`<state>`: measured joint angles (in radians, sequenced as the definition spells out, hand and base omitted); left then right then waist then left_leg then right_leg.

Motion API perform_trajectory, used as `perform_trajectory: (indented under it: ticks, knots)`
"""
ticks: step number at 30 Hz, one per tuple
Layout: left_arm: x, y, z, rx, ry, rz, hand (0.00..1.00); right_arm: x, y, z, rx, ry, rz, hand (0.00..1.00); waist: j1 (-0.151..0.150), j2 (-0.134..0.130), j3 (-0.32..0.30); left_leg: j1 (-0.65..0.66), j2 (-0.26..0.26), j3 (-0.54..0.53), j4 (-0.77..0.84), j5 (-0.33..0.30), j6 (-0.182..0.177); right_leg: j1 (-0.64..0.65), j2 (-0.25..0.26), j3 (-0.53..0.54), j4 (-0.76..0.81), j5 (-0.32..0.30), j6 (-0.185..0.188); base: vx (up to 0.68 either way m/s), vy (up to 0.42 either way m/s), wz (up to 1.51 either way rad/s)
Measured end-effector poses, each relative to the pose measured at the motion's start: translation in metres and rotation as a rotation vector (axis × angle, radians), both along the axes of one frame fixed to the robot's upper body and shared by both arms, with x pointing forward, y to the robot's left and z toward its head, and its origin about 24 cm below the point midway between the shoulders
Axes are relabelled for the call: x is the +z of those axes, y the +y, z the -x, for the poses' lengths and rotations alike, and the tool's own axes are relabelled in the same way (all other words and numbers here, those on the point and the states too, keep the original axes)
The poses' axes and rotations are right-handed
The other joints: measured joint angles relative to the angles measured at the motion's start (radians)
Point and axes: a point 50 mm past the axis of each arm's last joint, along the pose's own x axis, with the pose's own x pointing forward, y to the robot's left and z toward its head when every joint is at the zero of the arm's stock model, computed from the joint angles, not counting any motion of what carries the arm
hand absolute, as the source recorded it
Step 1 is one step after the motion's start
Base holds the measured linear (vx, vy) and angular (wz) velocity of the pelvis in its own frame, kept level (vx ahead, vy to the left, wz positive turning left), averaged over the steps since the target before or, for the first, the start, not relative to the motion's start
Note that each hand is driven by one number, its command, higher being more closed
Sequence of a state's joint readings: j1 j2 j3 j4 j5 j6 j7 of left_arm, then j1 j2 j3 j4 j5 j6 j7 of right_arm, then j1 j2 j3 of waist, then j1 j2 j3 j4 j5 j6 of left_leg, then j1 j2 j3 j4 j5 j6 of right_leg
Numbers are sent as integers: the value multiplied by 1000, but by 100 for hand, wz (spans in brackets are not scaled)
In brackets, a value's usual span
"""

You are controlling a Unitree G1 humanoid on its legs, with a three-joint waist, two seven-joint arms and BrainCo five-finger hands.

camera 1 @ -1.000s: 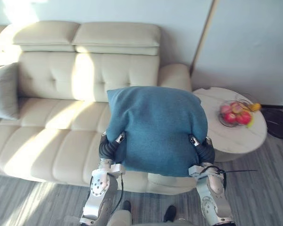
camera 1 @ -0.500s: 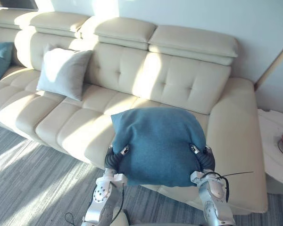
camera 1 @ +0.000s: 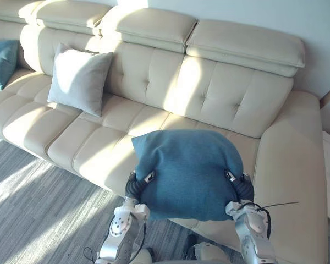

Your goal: Pick up cushions and gather them together orderly.

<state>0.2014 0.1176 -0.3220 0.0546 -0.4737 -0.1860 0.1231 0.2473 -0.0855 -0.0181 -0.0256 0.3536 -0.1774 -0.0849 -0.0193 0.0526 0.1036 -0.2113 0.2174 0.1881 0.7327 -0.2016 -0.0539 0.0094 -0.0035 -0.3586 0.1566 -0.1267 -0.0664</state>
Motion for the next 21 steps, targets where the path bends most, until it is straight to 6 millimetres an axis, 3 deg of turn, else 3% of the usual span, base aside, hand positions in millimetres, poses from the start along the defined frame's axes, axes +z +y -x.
perform_trajectory:
  ticks: [2,5,6,7,8,11,16,21]
  knots:
    - [4,-1,7,9,-12,26,100,14,1,1,5,-63,5,100,30,-4,-4,-52,33,19,105,-30,3,51,-1,48,-22,-5,-7,256,94,-63]
    - [16,-2,5,10,-75,45,100,27,2,-4,7,-132,9,100,50,-6,-3,-107,19,-27,-39,-58,6,62,-38,112,-22,-14,8,201,196,-64]
    - [17,-2,5,11,-81,47,100,27,2,-4,6,-133,10,100,51,-6,-5,-96,-12,-75,-159,-38,3,64,-54,135,-13,-25,30,229,377,-64]
    - [17,-3,6,13,-82,45,100,28,1,-3,6,-133,14,100,53,20,-18,-67,-31,-167,-332,101,2,63,-49,172,-3,-48,78,239,390,-67]
    - [16,-2,7,14,-79,39,100,26,2,-4,6,-127,12,100,55,29,-25,-54,-38,-210,-347,81,-78,63,-47,194,-3,-66,108,195,327,-47]
    - [13,6,7,1,-68,-9,100,4,8,-4,-13,-38,-37,100,45,-54,-22,-19,-106,-190,-378,71,-64,62,-119,258,-19,-67,124,117,220,-24]
    - [4,10,17,7,-19,-23,100,-5,12,-3,17,9,-10,100,43,-67,-28,37,-113,-143,-422,73,-50,62,-133,318,-17,-57,120,26,94,-25]
    - [-6,8,19,-13,25,-53,100,-28,8,3,14,119,18,100,17,-54,-61,90,-111,-139,-572,163,-70,60,-121,329,-62,-48,139,-37,-67,-6]
